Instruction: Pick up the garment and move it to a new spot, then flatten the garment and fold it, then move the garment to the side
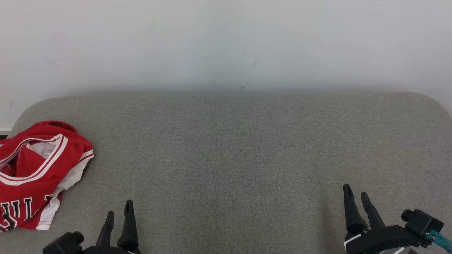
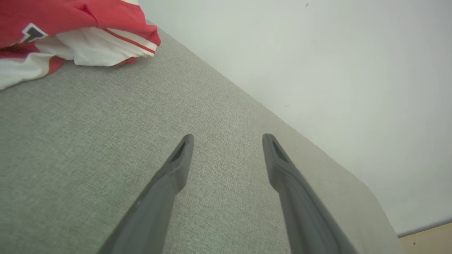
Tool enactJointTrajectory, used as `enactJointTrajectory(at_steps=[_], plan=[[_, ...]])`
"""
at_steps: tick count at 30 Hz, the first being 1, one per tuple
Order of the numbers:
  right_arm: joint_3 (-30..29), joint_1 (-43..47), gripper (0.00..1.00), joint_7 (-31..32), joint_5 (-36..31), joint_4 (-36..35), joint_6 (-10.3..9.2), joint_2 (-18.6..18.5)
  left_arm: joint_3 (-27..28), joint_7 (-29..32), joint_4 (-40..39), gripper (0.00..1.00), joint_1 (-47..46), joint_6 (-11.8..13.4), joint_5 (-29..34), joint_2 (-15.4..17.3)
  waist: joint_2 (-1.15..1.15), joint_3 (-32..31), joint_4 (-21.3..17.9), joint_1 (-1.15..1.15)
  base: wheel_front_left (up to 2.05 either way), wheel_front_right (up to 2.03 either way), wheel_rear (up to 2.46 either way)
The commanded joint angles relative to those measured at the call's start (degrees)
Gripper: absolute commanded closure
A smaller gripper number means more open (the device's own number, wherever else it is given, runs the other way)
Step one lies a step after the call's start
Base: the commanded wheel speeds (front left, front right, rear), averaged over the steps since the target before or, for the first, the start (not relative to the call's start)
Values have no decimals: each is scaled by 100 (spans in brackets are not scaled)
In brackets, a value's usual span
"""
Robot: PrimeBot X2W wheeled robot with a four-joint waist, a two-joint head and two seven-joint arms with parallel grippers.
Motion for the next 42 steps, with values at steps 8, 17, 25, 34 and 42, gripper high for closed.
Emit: enactJointTrajectory(at_steps=[8, 17, 25, 34, 42], plan=[[-38, -34, 0, 7, -788, -113, -5, -20, -149, -186, -30, 0, -157, 94, 856, 107, 0, 0, 14, -1, 0, 0, 0], [-26, -11, 0, -38, -1355, -151, -5, -23, -153, -333, -77, 0, -107, 22, 1309, 137, 0, -2, 10, -1, 0, 0, 0], [-2, 41, 0, -19, -1855, -191, -6, -26, -163, -435, 56, 0, -67, -9, 1632, 95, 0, -18, 17, -1, 0, 0, 0], [-37, 93, 0, -18, -2321, -253, -7, -28, -190, -565, 174, 0, -111, -103, 2056, 96, 0, -16, 59, -1, 0, 0, 0], [-29, 115, 0, -27, -2794, -285, -8, -29, -192, -688, 312, 0, -177, -201, 2354, 69, 0, -5, 94, -1, 0, 0, 0]])
